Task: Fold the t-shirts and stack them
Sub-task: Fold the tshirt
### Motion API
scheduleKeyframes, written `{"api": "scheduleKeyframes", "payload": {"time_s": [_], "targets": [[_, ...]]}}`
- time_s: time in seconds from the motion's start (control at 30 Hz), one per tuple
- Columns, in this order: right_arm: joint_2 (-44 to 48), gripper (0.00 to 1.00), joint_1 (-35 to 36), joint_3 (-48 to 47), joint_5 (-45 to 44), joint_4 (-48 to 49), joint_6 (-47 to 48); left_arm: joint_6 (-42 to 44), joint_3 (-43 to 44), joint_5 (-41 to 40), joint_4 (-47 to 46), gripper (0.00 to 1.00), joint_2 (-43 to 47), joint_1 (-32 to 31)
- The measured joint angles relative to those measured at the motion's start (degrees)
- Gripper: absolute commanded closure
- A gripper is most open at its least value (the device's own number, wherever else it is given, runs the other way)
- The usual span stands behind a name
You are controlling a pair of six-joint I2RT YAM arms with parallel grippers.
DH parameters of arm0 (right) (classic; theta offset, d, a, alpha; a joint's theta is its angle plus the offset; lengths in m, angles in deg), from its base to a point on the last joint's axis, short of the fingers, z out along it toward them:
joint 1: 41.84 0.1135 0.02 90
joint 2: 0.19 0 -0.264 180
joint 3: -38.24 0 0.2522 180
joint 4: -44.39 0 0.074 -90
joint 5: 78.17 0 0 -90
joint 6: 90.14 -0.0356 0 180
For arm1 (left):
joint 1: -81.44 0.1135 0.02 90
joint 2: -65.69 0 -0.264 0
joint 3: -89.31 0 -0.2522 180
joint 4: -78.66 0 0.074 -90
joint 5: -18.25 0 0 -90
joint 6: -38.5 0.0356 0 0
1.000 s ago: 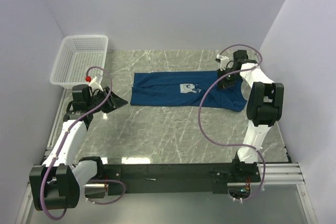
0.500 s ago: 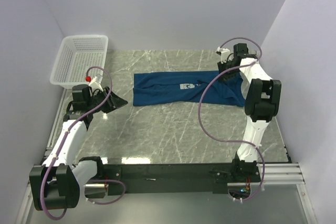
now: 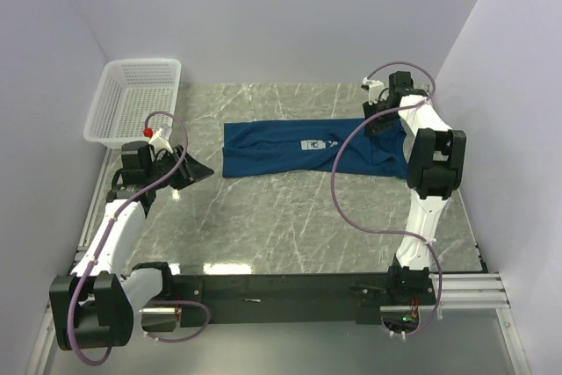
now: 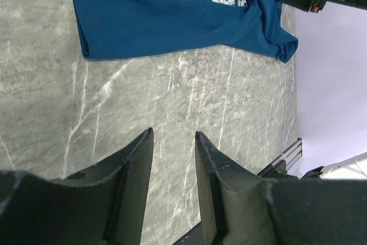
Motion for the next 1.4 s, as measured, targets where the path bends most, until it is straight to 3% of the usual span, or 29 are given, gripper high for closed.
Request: {"api": "scheduleKeyframes", "payload": {"time_s": [0.07,0.13,0.43,0.47,0.5,0.6,0.7,1.17,1.4], "targets": [[-0.35,0.86,0.0,-0.9,0.04,0.11,-0.35,0.0,0.0,0.0,0.0,0.59,0.0,0.0],[-0.37,0.99,0.0,-1.29,0.0,0.22,-0.76,0.0,0.0,0.0,0.0,0.59,0.0,0.0],[-1.29,1.0,-0.02,-5.68,-4.81,2.82,-3.28,0.0,0.0,0.0,0.0,0.59,-0.02,0.0],[-1.75,0.95,-0.02,-6.91,-4.92,2.93,-3.63,0.0,0.0,-0.02,0.0,0.59,-0.02,0.0],[-2.14,0.83,-0.07,-7.91,-4.81,3.02,-3.93,0.0,0.0,-0.02,0.0,0.59,-0.02,0.0],[-2.36,0.67,-0.17,-8.59,-4.24,2.95,-4.42,0.0,0.0,-0.02,0.0,0.59,0.0,0.0],[-2.36,0.59,-0.35,-7.78,-3.17,2.91,-4.66,0.0,0.0,-0.02,0.0,0.59,0.0,0.0],[-7.26,0.54,-2.01,-8.0,2.71,-2.36,-5.77,0.0,0.0,-0.02,0.0,0.59,0.0,0.0],[-8.57,0.61,-2.27,-8.02,4.5,-4.07,-5.84,0.0,0.0,-0.02,0.0,0.59,0.0,0.0]]}}
